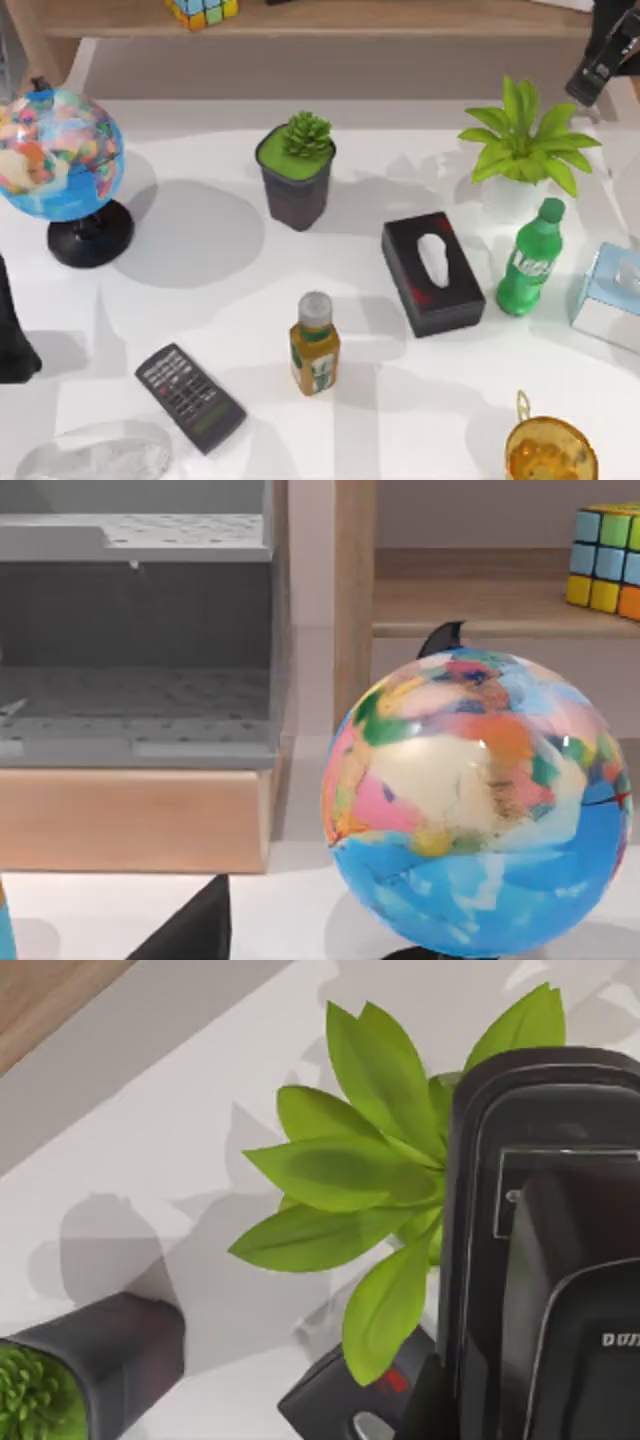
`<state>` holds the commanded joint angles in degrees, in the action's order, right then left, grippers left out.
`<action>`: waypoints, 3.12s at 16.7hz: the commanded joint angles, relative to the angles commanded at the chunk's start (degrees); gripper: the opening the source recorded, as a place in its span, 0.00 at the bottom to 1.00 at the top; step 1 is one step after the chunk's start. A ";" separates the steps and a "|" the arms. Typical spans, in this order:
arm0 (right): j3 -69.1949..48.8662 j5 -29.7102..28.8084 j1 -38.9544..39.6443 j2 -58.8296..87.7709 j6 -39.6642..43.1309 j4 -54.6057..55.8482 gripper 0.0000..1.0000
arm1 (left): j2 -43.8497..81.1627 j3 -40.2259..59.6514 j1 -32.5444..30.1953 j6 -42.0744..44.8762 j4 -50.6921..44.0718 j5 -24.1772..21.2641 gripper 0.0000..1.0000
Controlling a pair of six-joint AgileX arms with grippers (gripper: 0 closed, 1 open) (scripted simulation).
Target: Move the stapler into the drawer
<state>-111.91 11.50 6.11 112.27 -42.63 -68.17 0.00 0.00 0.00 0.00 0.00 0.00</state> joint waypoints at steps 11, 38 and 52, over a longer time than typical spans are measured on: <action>-15.84 -5.55 -20.54 16.23 41.39 -5.92 0.00 | 0.00 0.00 0.00 0.00 0.00 0.00 1.00; -23.82 1.91 -30.99 25.85 57.93 -9.69 0.00 | 0.00 0.00 0.00 0.00 0.00 0.00 1.00; -18.35 -7.79 -29.27 32.08 64.19 -5.14 0.00 | 0.00 0.00 0.00 0.00 0.00 0.00 1.00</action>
<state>-130.26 3.71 -23.15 144.35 21.57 -73.31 0.00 0.00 0.00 0.00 0.00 0.00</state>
